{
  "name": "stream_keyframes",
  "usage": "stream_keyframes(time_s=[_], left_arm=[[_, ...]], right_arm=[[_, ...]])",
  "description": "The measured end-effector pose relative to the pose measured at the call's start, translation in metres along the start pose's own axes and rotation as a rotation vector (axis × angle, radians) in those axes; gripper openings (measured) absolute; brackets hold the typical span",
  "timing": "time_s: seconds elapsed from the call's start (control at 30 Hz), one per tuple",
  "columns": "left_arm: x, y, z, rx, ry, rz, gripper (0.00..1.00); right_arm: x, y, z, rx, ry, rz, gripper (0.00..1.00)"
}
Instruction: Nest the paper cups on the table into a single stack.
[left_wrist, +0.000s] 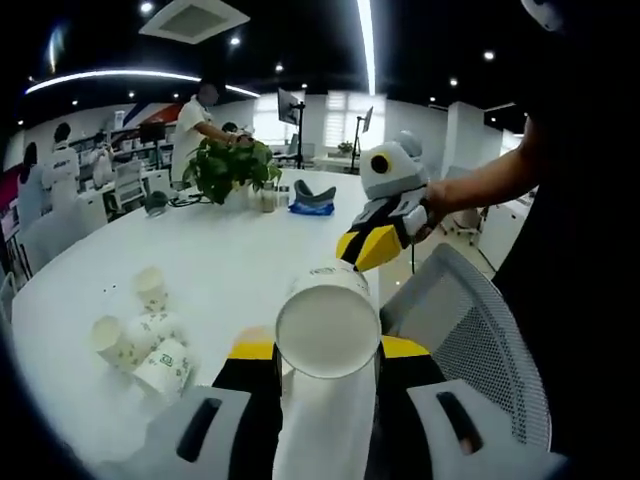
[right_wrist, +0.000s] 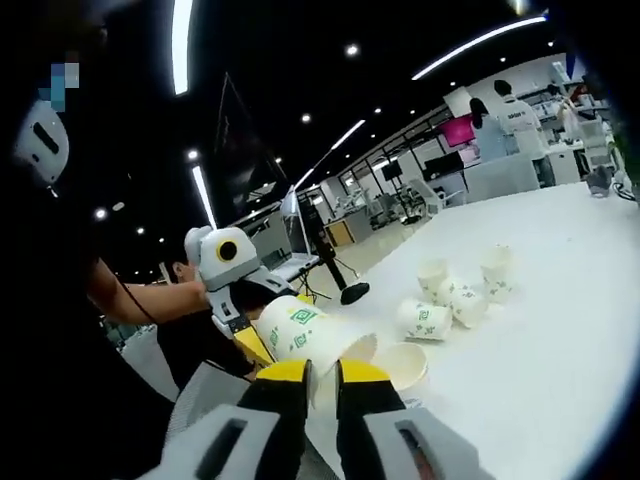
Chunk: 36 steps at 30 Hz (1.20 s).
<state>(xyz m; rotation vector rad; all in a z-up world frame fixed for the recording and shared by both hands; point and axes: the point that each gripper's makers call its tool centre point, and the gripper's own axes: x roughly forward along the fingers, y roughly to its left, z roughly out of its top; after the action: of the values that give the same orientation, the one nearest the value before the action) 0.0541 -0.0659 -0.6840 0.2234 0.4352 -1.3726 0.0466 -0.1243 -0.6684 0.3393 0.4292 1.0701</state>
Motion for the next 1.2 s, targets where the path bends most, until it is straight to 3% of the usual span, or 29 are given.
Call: stream_keyframes(time_s=[0.2, 0.47, 0.8, 1.2], left_arm=[[0.002, -0.001, -0.005, 0.014, 0.003, 0.006, 0.34], [0.004, -0.009, -0.003, 0.022, -0.014, -0.008, 0.34], [0.008, -0.01, -0.007, 0.045, 0.008, 0.009, 0.34], [0.001, -0.003, -0.014, 0.011, -0.012, 0.075, 0.52]], right_arm=[[-0.001, 0.006, 0.009, 0.072, -0.04, 0.037, 0.03], [-0.005, 0.019, 0.022, 0.222, -0.096, 0.149, 0.0], [-0.003, 0.025, 0.022, 0.203, -0.068, 0.167, 0.0], [-0.003, 0.017, 0.023, 0.148, -0.033, 0.112, 0.0]])
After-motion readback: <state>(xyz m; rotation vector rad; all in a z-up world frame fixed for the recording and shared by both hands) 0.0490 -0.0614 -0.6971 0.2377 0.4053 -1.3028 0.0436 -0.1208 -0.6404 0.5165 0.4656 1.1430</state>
